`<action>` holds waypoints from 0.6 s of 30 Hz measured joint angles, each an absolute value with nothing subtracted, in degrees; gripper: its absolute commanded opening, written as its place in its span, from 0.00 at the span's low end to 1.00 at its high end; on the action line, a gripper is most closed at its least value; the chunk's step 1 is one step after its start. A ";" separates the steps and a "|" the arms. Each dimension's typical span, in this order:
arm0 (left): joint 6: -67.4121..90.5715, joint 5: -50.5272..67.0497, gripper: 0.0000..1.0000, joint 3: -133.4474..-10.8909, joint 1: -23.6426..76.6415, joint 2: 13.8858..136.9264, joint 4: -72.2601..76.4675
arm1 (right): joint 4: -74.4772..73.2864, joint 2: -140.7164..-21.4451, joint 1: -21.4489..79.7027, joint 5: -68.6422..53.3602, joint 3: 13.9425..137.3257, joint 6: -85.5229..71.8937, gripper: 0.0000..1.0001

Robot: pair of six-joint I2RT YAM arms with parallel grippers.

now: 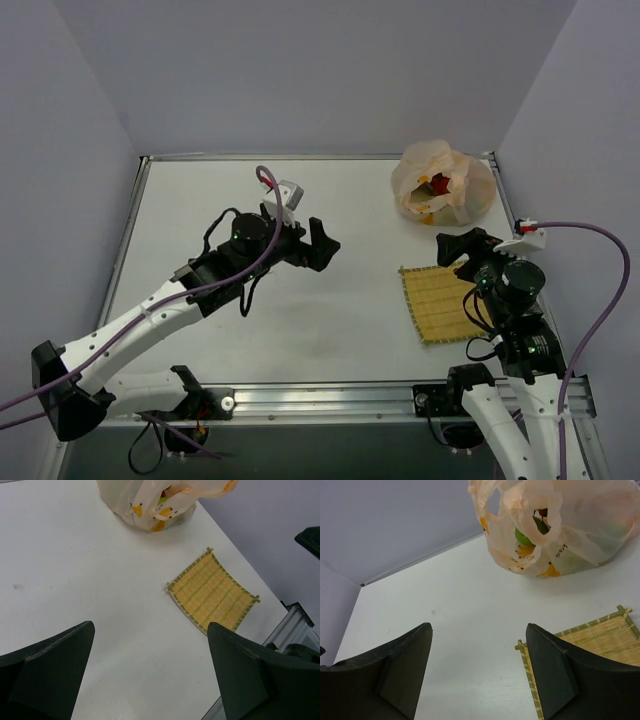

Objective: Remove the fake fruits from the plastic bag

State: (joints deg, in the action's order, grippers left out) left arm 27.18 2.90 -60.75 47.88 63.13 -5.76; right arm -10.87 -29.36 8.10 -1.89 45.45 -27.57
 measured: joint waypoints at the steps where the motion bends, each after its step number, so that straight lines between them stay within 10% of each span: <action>1: 27.05 2.79 0.94 -61.54 47.88 64.38 -5.76 | -10.70 -29.28 8.10 -1.89 44.42 -27.86 0.66; 7: 25.41 2.09 0.94 -70.83 47.88 76.95 -4.80 | -10.79 -29.08 8.10 -3.38 37.98 -30.22 0.17; 18: 19.18 6.68 0.95 -91.68 46.89 104.22 1.52 | -10.48 -29.17 8.10 -5.26 36.29 -30.85 0.20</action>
State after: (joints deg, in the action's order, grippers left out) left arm 19.18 6.68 -91.68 46.89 104.22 1.52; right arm -10.48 -29.17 8.10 -5.26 36.29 -30.85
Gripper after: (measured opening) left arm 0.952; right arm 0.196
